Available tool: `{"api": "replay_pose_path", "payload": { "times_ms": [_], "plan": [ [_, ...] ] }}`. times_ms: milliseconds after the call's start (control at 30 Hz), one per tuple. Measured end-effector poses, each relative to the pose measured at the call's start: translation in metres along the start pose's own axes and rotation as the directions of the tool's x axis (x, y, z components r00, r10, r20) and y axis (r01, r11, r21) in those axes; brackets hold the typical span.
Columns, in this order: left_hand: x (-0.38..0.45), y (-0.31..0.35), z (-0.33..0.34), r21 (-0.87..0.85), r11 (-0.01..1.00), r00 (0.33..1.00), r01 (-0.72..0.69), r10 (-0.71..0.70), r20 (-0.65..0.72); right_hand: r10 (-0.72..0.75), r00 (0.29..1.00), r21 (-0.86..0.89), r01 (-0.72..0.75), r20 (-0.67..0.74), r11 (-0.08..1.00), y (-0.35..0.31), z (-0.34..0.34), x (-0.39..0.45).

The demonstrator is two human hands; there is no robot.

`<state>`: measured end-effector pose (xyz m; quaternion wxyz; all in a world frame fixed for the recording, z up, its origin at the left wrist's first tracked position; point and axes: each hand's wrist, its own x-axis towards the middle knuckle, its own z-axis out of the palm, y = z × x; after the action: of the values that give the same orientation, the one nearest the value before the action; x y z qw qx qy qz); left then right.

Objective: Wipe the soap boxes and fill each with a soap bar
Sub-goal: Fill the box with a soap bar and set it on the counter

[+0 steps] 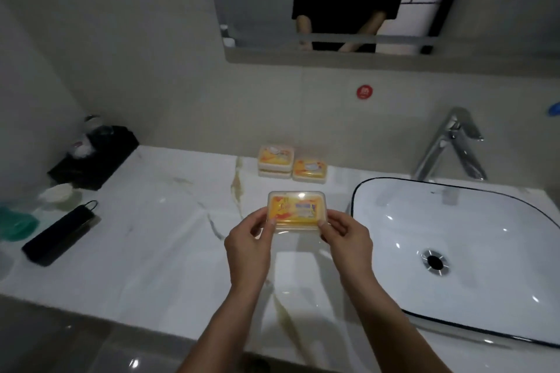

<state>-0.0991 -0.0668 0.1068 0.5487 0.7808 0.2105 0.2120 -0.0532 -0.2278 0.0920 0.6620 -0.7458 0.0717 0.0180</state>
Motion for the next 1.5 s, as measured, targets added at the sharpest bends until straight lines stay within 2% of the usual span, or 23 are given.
{"api": "replay_pose_path", "payload": {
  "times_ms": [100,267,467,733,900,1000,1167,1367,1500],
  "plan": [
    [0.041,-0.002,0.016,-0.004,0.999,0.996,-0.042,0.043,0.079,0.012,0.997,-0.04,-0.014,-0.071,0.999,-0.002,0.014,0.029],
    [0.092,-0.016,0.039,0.006,0.982,0.972,-0.189,0.186,0.146,0.052,0.983,-0.098,-0.071,-0.178,0.993,0.003,0.036,0.066],
    [0.126,-0.032,0.075,0.058,0.98,0.96,-0.188,0.171,0.22,0.056,0.959,-0.171,-0.106,-0.277,0.979,0.015,0.043,0.108],
    [0.159,-0.055,0.125,0.074,0.984,0.954,-0.16,0.135,0.269,-0.006,0.951,-0.258,-0.077,-0.308,0.963,0.032,0.053,0.174],
    [0.182,-0.061,0.153,0.12,0.989,0.954,-0.087,0.048,0.297,0.015,0.964,-0.248,-0.083,-0.266,0.965,0.036,0.055,0.214],
    [0.19,-0.065,0.165,0.138,0.986,0.945,-0.094,0.044,0.324,0.036,0.959,-0.206,-0.097,-0.28,0.974,0.04,0.055,0.233],
    [0.196,-0.07,0.176,0.202,0.972,0.938,-0.117,0.042,0.343,0.052,0.947,-0.256,-0.139,-0.317,0.957,0.052,0.058,0.254],
    [0.195,-0.075,0.183,0.239,0.962,0.942,-0.136,0.05,0.333,0.091,0.954,-0.309,-0.182,-0.286,0.933,0.064,0.064,0.262],
    [0.196,-0.081,0.182,0.269,0.953,0.926,-0.142,0.032,0.376,0.112,0.955,-0.27,-0.188,-0.273,0.944,0.069,0.069,0.263]
  ]
}}
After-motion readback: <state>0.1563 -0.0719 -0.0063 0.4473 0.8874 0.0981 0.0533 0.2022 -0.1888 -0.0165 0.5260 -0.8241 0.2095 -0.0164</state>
